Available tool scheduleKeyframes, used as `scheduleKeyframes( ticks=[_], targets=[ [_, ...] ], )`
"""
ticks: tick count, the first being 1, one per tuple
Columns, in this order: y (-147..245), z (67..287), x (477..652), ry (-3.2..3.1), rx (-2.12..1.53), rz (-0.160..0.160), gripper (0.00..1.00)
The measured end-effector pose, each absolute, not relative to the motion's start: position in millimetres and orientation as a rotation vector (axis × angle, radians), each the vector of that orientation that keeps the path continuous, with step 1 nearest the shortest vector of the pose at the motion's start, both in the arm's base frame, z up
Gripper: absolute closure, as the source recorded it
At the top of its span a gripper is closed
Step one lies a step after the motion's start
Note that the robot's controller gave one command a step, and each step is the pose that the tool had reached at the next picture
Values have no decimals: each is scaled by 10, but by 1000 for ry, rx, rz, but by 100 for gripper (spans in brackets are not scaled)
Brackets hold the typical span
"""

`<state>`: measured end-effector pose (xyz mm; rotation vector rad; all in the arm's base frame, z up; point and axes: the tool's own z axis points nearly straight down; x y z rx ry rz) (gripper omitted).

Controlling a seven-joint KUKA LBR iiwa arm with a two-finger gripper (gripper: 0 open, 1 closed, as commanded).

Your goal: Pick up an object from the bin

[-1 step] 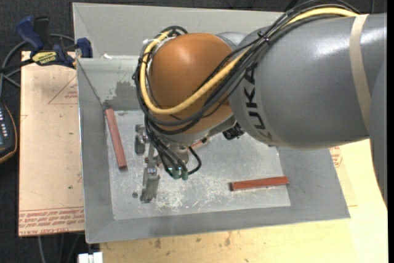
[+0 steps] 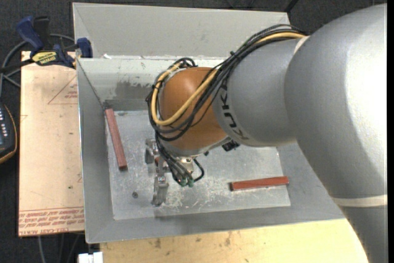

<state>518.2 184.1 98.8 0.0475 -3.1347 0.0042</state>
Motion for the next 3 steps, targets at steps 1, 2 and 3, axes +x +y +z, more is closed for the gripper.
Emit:
scheduleKeyframes(
  ticks=[1, 2, 3],
  targets=[
    [899, 707, 5518, -3127, 351, 0, 0],
    [930, 725, 5518, -3127, 355, -3, 100],
    [1681, 1721, 6267, -2999, 970, -3, 100]
  ],
)
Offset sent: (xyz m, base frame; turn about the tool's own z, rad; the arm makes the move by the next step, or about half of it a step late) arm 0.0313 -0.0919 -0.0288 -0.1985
